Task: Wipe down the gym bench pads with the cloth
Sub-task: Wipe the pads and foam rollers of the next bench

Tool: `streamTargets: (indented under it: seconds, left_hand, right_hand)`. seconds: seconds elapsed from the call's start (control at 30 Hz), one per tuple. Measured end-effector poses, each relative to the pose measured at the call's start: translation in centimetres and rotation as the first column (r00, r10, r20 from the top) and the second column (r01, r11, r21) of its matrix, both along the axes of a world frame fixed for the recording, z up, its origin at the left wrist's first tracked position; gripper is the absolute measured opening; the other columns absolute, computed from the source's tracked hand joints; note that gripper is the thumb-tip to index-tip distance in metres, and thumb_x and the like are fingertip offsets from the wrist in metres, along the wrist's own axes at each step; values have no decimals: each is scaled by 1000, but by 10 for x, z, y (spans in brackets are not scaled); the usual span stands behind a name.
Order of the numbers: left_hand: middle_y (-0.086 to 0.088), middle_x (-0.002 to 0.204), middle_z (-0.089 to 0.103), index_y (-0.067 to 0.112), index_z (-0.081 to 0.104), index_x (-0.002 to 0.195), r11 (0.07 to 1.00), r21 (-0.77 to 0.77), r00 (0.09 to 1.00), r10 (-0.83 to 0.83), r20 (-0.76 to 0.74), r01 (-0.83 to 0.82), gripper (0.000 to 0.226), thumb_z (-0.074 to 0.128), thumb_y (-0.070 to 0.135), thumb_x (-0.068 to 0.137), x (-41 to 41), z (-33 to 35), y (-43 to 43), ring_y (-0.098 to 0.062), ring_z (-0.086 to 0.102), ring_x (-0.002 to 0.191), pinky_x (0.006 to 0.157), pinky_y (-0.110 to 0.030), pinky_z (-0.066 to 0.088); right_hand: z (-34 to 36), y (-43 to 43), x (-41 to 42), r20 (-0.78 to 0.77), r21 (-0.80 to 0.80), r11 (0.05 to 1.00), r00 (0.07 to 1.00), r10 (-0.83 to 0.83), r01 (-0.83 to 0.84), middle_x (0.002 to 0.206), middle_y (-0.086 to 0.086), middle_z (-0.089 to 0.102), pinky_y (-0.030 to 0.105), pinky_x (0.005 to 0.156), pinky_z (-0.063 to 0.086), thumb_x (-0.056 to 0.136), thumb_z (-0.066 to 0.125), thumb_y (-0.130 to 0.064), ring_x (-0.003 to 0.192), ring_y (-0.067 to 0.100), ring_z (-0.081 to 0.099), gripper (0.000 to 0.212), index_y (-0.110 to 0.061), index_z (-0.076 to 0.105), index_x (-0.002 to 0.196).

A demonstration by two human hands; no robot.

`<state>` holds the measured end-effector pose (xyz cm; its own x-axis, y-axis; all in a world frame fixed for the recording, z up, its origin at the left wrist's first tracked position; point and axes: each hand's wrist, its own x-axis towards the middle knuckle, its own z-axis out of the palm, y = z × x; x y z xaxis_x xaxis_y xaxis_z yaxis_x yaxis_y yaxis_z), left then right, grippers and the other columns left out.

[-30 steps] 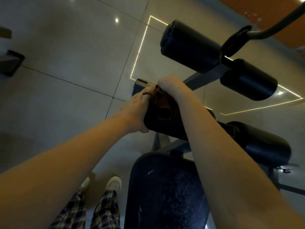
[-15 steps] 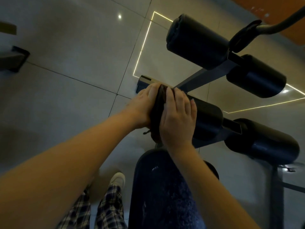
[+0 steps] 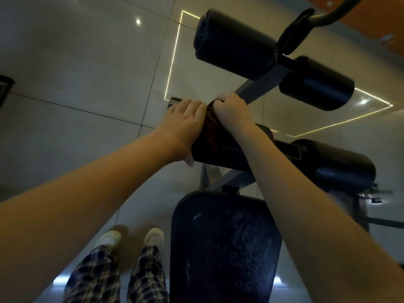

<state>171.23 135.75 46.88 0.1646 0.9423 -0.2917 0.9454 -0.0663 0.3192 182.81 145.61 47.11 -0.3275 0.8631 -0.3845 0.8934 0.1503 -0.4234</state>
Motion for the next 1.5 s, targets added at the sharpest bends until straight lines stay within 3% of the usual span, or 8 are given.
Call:
streamTargets:
  seconds: [0.17, 0.33, 0.53, 0.67, 0.8, 0.93, 1.17, 1.5]
  left_hand:
    - [-9, 149, 33, 11, 23, 147, 993, -118, 999, 27, 23, -24, 119, 93, 41, 55, 0, 5, 20, -28, 28, 141, 117, -42, 28]
    - [-6, 142, 39, 15, 28, 142, 988, -143, 995, 69, 67, -59, 115, 94, 40, 52, 0, 3, 26, -26, 36, 133, 110, -41, 36]
    - [-26, 142, 46, -5, 39, 140, 900, 407, 987, 157, 33, -157, 90, 85, 16, 66, 25, -36, -24, -43, 41, 134, 111, -54, 38]
    - [-31, 136, 50, -6, 38, 136, 826, 546, 988, 152, 24, -140, 83, 81, 13, 68, 29, -53, -27, -49, 46, 128, 105, -58, 43]
    - [-30, 135, 50, -9, 45, 135, 906, 409, 994, 92, 56, -107, 93, 87, 16, 57, 19, -39, -17, -48, 46, 127, 105, -56, 41]
    - [-11, 142, 38, 10, 29, 145, 997, 14, 996, 72, 61, -73, 115, 94, 33, 53, 4, -8, 13, -30, 34, 133, 112, -45, 35]
    - [-1, 120, 53, 22, 44, 129, 893, -449, 971, 134, 197, -32, 102, 97, 33, 43, -12, 5, 55, -28, 51, 113, 97, -48, 50]
    - [-9, 146, 34, 12, 29, 144, 993, -52, 984, 109, 144, -102, 114, 95, 29, 52, 6, -3, 8, -28, 32, 135, 111, -44, 35]
  right_hand:
    - [-23, -71, 40, -163, 553, 832, 972, 172, -54, 127, 11, 61, 36, 109, 38, 97, 39, -18, 121, 22, 53, 37, -5, 60, 125]
    - [-42, -113, 48, -75, 706, 707, 986, 150, -54, 141, 16, 50, 48, 117, 27, 94, 44, -14, 138, 32, 38, 42, -5, 51, 135]
    - [-9, -64, 18, -10, 532, 840, 992, -122, 109, 108, 8, 65, 42, 96, 45, 96, 40, -20, 103, 24, 58, 29, -10, 64, 110]
    - [10, -7, 19, 112, 83, 987, 983, -143, 134, 72, 2, 54, 31, 61, 35, 93, 44, -21, 67, 20, 51, 23, -13, 57, 76]
    - [3, -6, 28, 18, 154, 986, 998, -67, 64, 74, 3, 58, 29, 59, 35, 94, 44, -20, 72, 22, 56, 23, -12, 62, 80]
    - [-23, -73, 61, -97, 604, 797, 991, 89, -13, 124, 11, 61, 35, 105, 40, 96, 42, -15, 121, 25, 54, 34, -5, 60, 123]
    - [-52, -100, 97, -53, 750, 661, 993, 104, -29, 140, 16, 50, 54, 112, 32, 95, 46, -6, 136, 32, 40, 40, -4, 51, 135]
    - [1, -7, 95, -84, 204, 941, 962, -258, 270, 108, 7, 65, 30, 82, 44, 95, 41, -11, 97, 20, 57, 33, -12, 64, 119]
